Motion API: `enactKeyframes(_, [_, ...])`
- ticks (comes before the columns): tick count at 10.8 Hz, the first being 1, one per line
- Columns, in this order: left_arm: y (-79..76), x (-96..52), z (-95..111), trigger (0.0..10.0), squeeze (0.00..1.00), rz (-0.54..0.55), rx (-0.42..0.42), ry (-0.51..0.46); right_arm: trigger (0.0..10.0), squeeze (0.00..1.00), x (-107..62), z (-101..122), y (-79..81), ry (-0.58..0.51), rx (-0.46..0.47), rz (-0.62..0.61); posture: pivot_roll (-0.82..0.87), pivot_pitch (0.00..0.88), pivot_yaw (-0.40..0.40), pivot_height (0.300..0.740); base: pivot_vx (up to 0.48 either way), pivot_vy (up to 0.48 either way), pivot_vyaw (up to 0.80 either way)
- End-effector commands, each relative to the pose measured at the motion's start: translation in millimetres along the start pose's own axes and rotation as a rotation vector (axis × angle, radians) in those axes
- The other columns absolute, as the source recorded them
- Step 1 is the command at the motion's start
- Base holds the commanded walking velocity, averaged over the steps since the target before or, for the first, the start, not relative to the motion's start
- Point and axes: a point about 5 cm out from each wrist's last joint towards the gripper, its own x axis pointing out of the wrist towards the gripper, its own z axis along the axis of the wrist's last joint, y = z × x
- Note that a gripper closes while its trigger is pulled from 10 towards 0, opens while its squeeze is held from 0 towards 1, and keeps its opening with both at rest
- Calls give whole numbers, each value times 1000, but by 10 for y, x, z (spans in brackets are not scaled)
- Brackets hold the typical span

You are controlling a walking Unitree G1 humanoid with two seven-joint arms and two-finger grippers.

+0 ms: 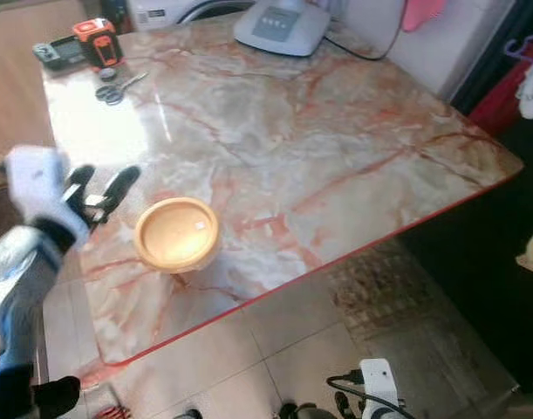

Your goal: Restocking fridge

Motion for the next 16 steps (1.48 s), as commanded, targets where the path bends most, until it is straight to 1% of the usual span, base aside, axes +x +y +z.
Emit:
enactKeyframes(1, [89, -85, -102, 10000, 0, 6, -67, 30, 10000, 0, -19, -103, -24, 33, 0, -5, -61, 189, -64, 740, 0, 0, 0])
enactKeyframes(2, [159, -145, -183, 10000, 0, 33, -143, 32, 10000, 0, -19, -99, -27, 33, -1, -5, -59, 194, -67, 740, 0, 0, 0])
enactKeyframes(3, [191, -187, -298, 10000, 1000, 47, -203, 51, 10000, 0, -18, -97, -29, 34, -2, -3, -61, 196, -70, 740, 0, 0, 0])
enactKeyframes(4, [181, -201, -363, 10000, 1000, 44, -257, 49, 10000, 0, -18, -95, -32, 34, -3, -3, -64, 199, -72, 740, 0, 0, 0])
enactKeyframes(5, [152, -182, -456, 10000, 1000, 40, -314, 55, 10000, 0, -18, -91, -36, 35, -11, -4, -67, 200, -76, 740, 0, 0, 0])
enactKeyframes(6, [87, -142, -517, 10000, 0, 4, -361, 62, 10000, 0, -18, -88, -37, 34, -12, -5, -73, 200, -77, 740, 0, 0, 0])
enactKeyframes(7, [13, -95, -576, 10000, 0, -34, -408, 77, 10000, 0, -18, -87, -38, 33, -12, -7, -80, 199, -80, 740, 0, 0, 0])
enactKeyframes(8, [-19, -48, -605, 10000, 0, -53, -423, 80, 10000, 0, -18, -86, -40, 32, -11, -10, -82, 200, -82, 740, 0, 0, 0])
enactKeyframes(9, [-16, -17, -618, 10000, 0, -53, -424, 81, 10000, 0, -18, -85, -40, 31, -11, -10, -82, 200, -81, 740, 0, 0, 0])
enactKeyframes(10, [-26, 14, -644, 10000, 0, -71, -450, 89, 10000, 0, -18, -87, -37, 31, -11, -9, -84, 200, -82, 740, 0, 0, 0])
enactKeyframes(12, [-57, 47, -685, 10000, 0, -92, -461, 103, 10000, 0, -18, -89, -35, 30, -10, -8, -83, 200, -78, 740, 0, 0, 0])
enactKeyframes(13, [-93, 69, -695, 10000, 0, -119, -463, 111, 10000, 0, -18, -90, -34, 31, -11, -7, -84, 199, -80, 740, 0, 0, 0])
enactKeyframes(16, [-155, 117, -739, 10000, 0, -158, -452, 131, 10000, 0, -19, -92, -35, 31, -15, -10, -90, 196, -79, 740, 0, 0, 0])
